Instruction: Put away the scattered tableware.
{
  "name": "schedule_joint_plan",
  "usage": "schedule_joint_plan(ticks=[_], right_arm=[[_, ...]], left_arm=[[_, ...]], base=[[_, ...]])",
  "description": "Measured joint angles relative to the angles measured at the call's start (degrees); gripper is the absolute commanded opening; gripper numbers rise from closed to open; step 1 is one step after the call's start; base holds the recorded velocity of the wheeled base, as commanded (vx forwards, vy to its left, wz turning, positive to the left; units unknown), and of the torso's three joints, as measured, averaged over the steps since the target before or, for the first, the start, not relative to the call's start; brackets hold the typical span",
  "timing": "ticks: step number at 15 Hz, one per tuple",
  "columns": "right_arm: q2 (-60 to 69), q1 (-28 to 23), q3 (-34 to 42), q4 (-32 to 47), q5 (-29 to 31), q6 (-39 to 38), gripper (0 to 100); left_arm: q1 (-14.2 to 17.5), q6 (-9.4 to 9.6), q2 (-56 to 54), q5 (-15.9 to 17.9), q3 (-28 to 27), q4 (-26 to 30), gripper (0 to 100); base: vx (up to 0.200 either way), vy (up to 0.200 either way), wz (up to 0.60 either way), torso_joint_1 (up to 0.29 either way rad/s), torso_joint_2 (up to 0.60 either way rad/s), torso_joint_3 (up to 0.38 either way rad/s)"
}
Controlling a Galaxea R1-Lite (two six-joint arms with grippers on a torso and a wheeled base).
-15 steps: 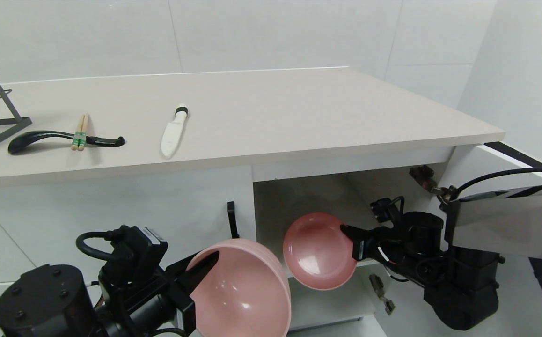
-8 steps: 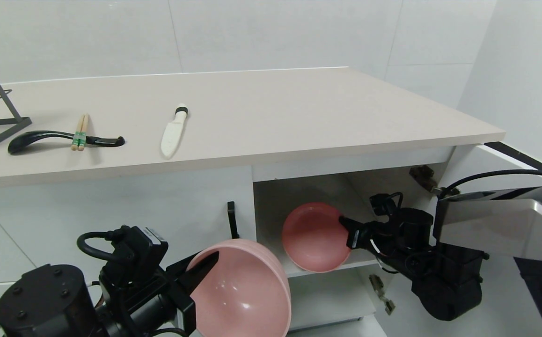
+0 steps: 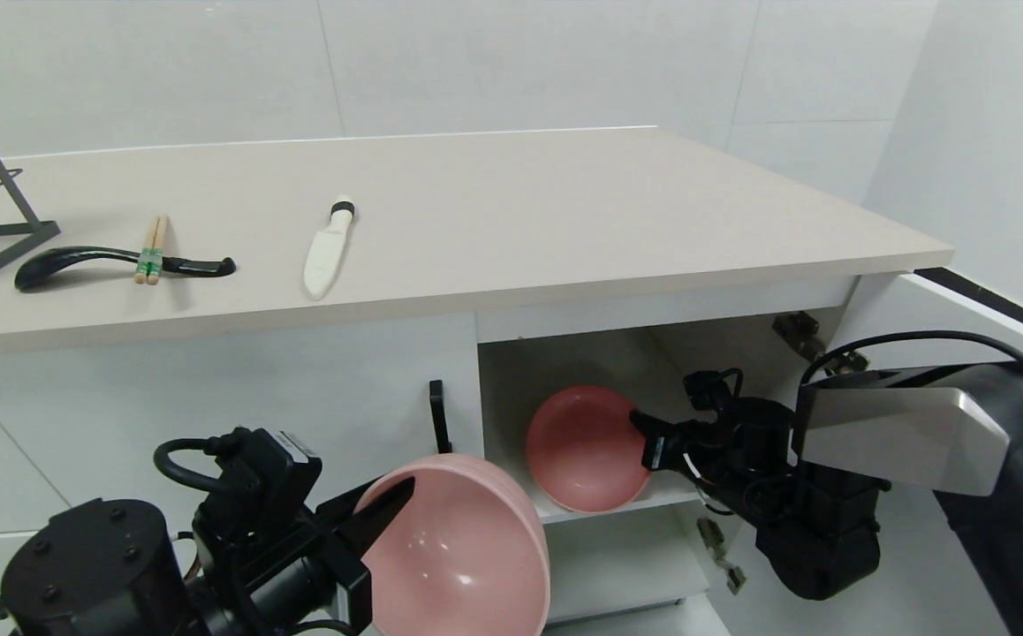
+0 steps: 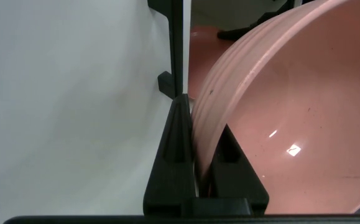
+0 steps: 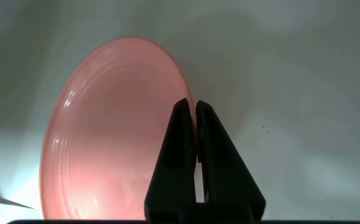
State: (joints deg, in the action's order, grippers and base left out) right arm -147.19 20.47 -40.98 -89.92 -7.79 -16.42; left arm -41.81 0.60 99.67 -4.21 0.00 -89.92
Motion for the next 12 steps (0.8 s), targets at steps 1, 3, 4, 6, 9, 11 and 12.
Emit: schedule_joint_plan(ticks=[1, 3, 4, 6, 9, 11, 12], right_arm=[[-0.41, -0.02, -0.52, -0.02, 0.02, -0.02, 0], [-1.13, -0.07, -1.34, 0.0, 0.46, -0.11, 0], [-1.6, -0.02, -2.12, -0.02, 0.73, -0.44, 0], [-2.27, 0.17, -3.36, -0.05, 0.79, -1.26, 0], [-3.61, 0.61, -5.16, -0.02, 0.79, -1.58, 0], [-4.49, 0.69, -6.01, -0.02, 0.76, -1.69, 0], [-4.72, 0.8, -6.25, 0.0, 0.76, -1.76, 0]], left_arm=[[-0.02, -0.05, 0.13, 0.0, 0.0, -0.02, 0], [-0.02, -0.06, 0.35, 0.0, 0.0, -0.02, 0], [0.0, -0.06, 0.44, 0.0, 0.0, -0.02, 0], [-0.02, -0.06, 0.52, 0.02, 0.0, -0.02, 0], [0.0, -0.06, 0.57, 0.0, 0.0, -0.02, 0], [-0.02, -0.09, 0.57, 0.0, 0.0, -0.02, 0], [-0.02, -0.06, 0.57, 0.0, 0.0, -0.02, 0]], base=[[0.0, 0.0, 0.0, 0.0, 0.0, 0.0], [0.0, 0.0, 0.0, 0.0, 0.0, 0.0], [0.0, 0.0, 0.0, 0.0, 0.0, 0.0], [0.0, 0.0, 0.0, 0.0, 0.0, 0.0], [0.0, 0.0, 0.0, 0.0, 0.0, 0.0], [0.0, 0.0, 0.0, 0.0, 0.0, 0.0], [0.0, 0.0, 0.0, 0.0, 0.0, 0.0]])
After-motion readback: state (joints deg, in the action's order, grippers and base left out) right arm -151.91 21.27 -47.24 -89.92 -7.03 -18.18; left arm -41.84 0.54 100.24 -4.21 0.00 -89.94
